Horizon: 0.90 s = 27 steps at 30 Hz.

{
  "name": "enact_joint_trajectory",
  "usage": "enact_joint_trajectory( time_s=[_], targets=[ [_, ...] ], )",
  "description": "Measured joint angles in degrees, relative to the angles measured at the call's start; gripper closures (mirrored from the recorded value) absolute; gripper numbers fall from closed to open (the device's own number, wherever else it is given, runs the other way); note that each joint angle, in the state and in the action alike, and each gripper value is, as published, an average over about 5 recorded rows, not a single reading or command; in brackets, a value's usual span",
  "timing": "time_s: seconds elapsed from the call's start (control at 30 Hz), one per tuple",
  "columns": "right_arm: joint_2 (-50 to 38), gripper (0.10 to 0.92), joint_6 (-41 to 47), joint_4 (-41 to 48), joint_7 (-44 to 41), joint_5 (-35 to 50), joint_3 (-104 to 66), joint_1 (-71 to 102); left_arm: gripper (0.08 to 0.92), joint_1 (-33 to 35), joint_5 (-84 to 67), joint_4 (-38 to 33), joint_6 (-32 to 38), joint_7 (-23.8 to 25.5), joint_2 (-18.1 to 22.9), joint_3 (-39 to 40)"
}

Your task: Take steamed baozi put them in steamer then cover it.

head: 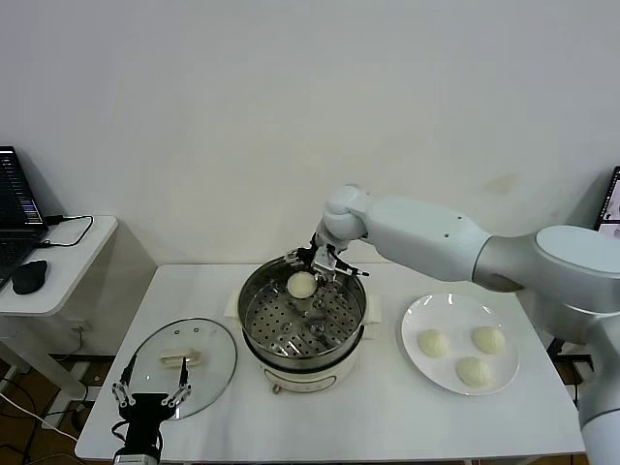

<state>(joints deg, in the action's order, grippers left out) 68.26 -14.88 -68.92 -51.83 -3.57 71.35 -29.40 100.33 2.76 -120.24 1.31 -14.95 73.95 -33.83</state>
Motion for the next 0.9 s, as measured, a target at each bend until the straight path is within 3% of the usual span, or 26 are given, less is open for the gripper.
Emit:
enact_joint_trajectory(
  time_s=[0.23, 0.4, 0.67, 0.9],
  targets=[
    [-10.57, 0.203, 18.24, -10.09, -2.40, 11.36, 0.67, -4.78, 0.177, -0.26, -0.68, -0.39, -0.08, 0.06, -0.77, 0.00],
    [-20.14, 0.203, 26.61, -16.66, -4.22, 15.51, 1.67, -6.08, 0.177, -0.32, -1.27, -0.41, -0.09, 0.09, -1.35, -0.07],
    [-33.83, 0.203, 32.58, -23.79, -6.71, 15.69, 2.58, -5.03, 0.177, -0.42, -1.77, -0.39, -0.08, 0.09, -2.00, -0.05],
    [-40.28, 0.203, 34.21, -25.59, -6.89, 12.61, -1.20, 2.04, 0.177, -0.93, -1.90, -0.19, -0.07, 0.12, -1.98, -0.11]
  ],
)
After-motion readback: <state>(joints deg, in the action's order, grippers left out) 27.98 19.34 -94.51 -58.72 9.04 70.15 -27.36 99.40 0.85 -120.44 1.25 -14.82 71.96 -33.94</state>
